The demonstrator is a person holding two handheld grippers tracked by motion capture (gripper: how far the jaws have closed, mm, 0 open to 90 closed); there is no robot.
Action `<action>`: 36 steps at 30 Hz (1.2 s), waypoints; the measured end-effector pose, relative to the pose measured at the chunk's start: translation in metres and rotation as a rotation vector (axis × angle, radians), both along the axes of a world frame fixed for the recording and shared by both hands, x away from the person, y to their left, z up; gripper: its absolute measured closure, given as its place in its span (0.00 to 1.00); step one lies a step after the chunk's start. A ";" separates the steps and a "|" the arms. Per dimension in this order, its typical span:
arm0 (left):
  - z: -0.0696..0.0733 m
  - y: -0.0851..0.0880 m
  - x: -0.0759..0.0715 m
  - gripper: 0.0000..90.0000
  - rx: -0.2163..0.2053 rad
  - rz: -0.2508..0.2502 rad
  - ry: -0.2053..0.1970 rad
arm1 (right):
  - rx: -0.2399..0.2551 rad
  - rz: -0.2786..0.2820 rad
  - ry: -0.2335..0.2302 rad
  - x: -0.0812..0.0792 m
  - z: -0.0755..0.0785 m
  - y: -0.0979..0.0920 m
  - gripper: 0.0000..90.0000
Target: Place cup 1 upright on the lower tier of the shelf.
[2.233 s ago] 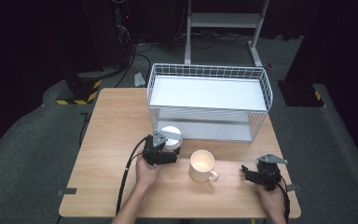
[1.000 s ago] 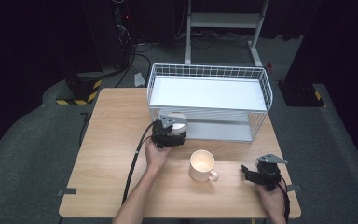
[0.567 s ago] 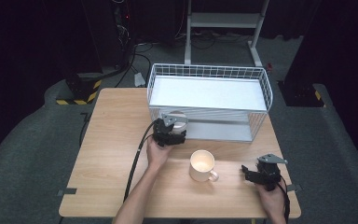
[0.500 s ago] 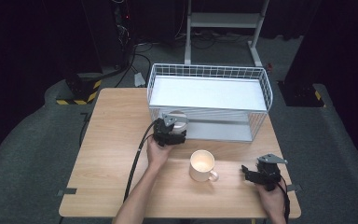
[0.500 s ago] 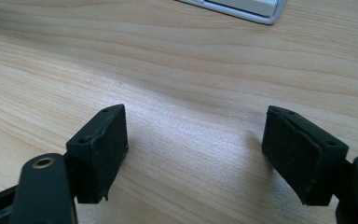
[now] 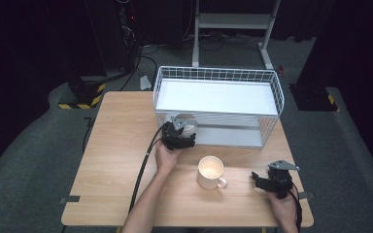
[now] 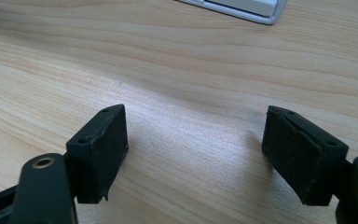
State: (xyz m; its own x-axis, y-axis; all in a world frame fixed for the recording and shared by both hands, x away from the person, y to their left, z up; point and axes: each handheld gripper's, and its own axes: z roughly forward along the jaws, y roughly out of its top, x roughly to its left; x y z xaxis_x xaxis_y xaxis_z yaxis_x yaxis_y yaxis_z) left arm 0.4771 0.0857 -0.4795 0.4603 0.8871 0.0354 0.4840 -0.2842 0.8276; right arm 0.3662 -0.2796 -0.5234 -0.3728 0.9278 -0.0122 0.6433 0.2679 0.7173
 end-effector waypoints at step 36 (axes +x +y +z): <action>0.005 0.010 -0.011 0.11 0.010 -0.018 0.047 | 0.000 -0.001 0.000 0.000 0.000 0.000 0.25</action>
